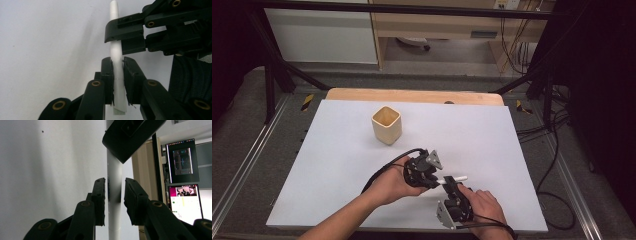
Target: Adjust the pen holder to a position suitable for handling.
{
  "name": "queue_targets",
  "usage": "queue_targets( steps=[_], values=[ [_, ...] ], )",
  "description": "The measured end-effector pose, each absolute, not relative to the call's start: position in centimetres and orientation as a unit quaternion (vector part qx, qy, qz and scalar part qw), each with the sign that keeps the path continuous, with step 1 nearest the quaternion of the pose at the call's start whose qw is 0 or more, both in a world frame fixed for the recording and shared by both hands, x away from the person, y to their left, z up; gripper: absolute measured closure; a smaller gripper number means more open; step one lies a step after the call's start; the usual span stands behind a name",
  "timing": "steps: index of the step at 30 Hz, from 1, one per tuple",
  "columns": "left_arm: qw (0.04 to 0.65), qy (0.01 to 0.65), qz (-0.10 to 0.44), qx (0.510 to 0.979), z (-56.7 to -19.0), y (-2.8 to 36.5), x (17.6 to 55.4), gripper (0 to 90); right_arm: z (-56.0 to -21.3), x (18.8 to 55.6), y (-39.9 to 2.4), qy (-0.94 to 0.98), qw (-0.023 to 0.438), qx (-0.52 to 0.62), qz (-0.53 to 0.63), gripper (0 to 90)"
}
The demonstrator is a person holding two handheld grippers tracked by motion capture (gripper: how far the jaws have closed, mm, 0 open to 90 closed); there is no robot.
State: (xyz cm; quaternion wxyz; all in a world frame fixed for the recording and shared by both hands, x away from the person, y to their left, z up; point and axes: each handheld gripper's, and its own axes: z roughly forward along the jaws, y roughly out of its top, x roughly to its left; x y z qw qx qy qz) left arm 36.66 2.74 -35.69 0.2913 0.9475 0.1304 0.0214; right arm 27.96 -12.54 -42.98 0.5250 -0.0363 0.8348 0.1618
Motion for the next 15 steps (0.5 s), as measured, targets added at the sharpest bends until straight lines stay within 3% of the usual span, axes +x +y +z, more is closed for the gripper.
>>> queue_targets(
  steps=[15],
  values=[
    [0.296, 0.127, 0.014, 0.947, -35.69, 2.75, 36.6, 79.0, -43.07, 28.06, -12.49, 0.837, 0.523, -0.046, 0.156, 73.7]
  ],
)
